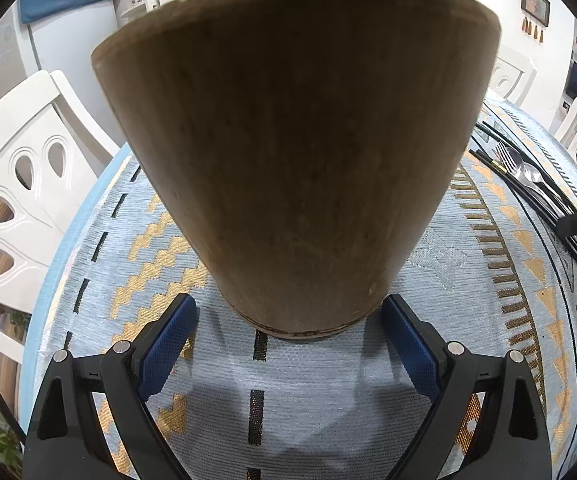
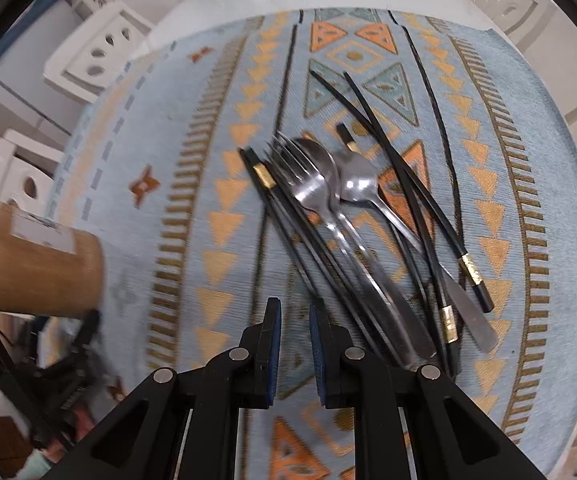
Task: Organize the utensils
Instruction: 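Move the right tool back to the black chopsticks in the pile, then grasp one black gold-tipped chopstick with the right tool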
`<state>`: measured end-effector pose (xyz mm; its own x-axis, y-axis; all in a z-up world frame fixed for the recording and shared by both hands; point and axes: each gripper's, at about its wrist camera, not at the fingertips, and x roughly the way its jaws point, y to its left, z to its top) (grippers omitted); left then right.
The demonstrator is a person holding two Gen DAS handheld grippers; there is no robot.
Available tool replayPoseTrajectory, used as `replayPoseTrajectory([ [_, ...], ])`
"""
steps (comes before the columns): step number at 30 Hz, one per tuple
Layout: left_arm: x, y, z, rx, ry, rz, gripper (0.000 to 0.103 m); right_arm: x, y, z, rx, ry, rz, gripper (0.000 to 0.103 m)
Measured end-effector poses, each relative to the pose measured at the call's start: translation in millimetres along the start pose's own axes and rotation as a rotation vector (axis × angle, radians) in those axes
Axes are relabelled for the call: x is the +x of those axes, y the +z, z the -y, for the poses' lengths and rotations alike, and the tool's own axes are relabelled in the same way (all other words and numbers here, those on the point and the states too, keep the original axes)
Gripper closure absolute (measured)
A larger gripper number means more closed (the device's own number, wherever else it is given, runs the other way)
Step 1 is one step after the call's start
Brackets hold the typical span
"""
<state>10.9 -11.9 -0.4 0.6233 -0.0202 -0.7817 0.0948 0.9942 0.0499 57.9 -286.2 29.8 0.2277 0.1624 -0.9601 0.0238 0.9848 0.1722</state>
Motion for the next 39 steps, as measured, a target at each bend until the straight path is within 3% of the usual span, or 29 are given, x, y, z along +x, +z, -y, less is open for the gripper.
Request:
replayPoseTrajectory([
  [8,0,0,0,0.000,0.000,0.000,0.008,19,12,3,-0.091,-0.035,-0.076,0.089],
  [16,-1,0,1,0.001,0.000,0.000,0.008,34,32,-30,-0.284,-0.172,-0.190,0.087],
  [20,-1,0,2,0.000,-0.001,0.000,0.008,37,35,-35,-0.245,-0.179,-0.214,0.094],
  [24,-1,0,1,-0.001,-0.002,-0.001,0.008,38,29,-33,-0.083,-0.074,-0.288,0.095],
  [26,-1,0,1,-0.001,-0.002,-0.001,0.008,40,23,-34,-0.052,-0.067,-0.313,0.095],
  [32,-1,0,1,-0.001,-0.002,-0.001,0.008,47,25,-51,-0.078,-0.120,-0.325,0.095],
  [39,-1,1,0,-0.002,-0.003,-0.002,0.008,47,42,-82,-0.108,-0.131,-0.208,0.098],
])
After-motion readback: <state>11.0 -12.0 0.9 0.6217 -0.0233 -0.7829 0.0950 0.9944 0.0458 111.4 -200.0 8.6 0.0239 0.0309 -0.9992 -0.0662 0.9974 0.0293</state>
